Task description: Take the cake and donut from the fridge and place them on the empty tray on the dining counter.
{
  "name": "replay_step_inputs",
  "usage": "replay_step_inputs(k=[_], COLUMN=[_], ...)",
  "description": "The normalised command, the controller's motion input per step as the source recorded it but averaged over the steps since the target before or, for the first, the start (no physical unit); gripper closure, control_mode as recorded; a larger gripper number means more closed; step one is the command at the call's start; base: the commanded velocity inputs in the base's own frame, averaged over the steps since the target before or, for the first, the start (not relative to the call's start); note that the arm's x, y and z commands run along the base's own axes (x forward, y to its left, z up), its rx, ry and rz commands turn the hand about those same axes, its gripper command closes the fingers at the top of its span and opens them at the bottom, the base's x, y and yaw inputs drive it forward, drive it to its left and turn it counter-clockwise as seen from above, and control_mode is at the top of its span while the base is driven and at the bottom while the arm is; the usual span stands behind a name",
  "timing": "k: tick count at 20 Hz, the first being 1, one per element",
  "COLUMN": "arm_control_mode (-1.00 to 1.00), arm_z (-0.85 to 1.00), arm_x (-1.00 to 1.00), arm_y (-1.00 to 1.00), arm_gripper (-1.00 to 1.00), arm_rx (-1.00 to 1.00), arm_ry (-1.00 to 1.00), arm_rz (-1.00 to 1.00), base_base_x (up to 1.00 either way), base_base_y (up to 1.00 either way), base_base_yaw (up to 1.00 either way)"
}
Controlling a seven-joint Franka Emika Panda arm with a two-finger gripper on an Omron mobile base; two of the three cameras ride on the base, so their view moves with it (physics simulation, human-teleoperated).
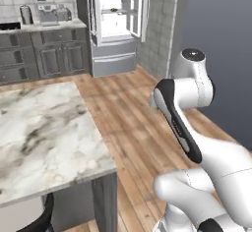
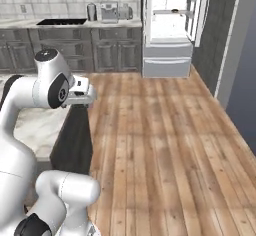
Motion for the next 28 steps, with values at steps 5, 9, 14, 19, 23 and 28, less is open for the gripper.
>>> replay_step_inputs(k=[5,9,14,19,23,28], arm_control_mode=[1.00,1.00,1.00,1.00,1.00,1.00], arm_z=[0.00,0.00,0.00,0.00,0.00,0.00], arm_x=[0.00,0.00,0.00,0.00,0.00,0.00], arm_y=[0.00,0.00,0.00,0.00,0.00,0.00], arm_gripper=[-1.00,-1.00,-1.00,-1.00,-1.00,-1.00], arm_rx=[0.00,0.00,0.00,0.00,0.00,0.00], arm_ry=[0.00,0.00,0.00,0.00,0.00,0.00], arm_rz=[0.00,0.00,0.00,0.00,0.00,0.00], base_base_x=[1.00,1.00,1.00,1.00,1.00,1.00], base_base_y=[-1.00,-1.00,-1.00,-0.80,-0.18,0.01], base_base_yaw=[0.00,0.00,0.00,0.00,0.00,0.00])
